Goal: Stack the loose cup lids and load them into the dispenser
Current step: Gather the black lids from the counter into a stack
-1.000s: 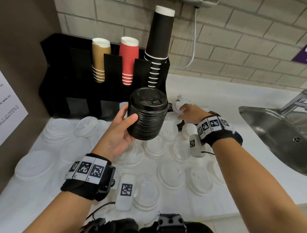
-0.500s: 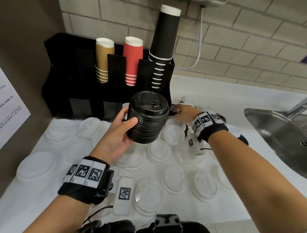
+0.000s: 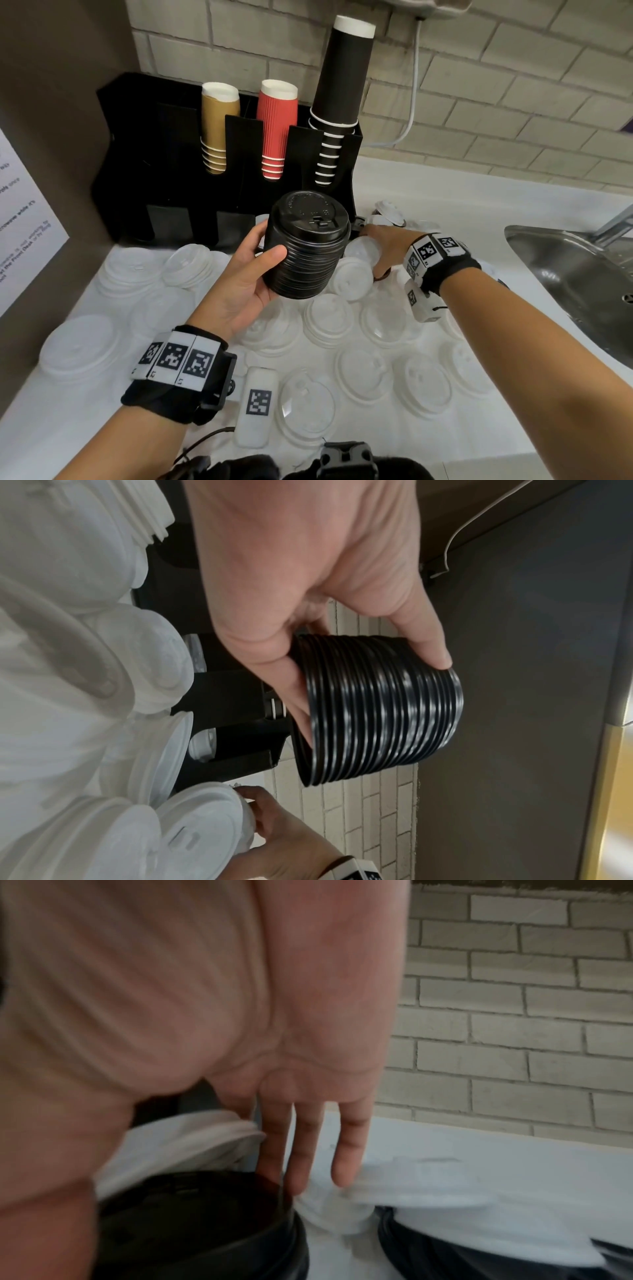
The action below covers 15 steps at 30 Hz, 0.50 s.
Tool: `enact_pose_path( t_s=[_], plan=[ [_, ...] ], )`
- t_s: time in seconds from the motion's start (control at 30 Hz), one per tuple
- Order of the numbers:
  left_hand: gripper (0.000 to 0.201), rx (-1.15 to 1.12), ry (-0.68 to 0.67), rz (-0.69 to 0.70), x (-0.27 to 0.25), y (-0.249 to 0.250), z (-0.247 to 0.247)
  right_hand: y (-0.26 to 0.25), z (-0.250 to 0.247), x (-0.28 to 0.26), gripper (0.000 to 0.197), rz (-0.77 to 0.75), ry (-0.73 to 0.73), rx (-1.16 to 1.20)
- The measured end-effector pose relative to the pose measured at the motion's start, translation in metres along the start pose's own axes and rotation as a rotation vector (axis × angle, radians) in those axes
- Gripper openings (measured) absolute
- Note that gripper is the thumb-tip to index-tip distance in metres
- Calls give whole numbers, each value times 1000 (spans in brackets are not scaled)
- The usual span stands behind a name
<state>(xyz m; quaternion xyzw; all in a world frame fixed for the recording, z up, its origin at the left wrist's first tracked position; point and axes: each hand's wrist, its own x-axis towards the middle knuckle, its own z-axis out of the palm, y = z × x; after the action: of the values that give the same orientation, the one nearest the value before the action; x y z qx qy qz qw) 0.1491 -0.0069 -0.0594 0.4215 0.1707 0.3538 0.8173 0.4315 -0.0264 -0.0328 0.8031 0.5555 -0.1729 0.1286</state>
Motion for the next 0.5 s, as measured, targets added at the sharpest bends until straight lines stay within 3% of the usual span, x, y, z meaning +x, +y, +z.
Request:
enact_pose_path(
  t_s=[0.17,0.33,0.43,0.5],
  plan=[
    [73,-10,16,-3,0,-3,0,-5,-8,-7,96,31,76,-198],
    [86,-15,15,-15,0,-6,1,-12,-17,-20,71,123,216,-653],
    [78,-24,11,-4,0,-9,0,-10,-27,-29,54,163,354,-621],
    [77,-15,4,-5,-1,-9,1,-7,-33,-34,60,169,384,-496]
  ],
)
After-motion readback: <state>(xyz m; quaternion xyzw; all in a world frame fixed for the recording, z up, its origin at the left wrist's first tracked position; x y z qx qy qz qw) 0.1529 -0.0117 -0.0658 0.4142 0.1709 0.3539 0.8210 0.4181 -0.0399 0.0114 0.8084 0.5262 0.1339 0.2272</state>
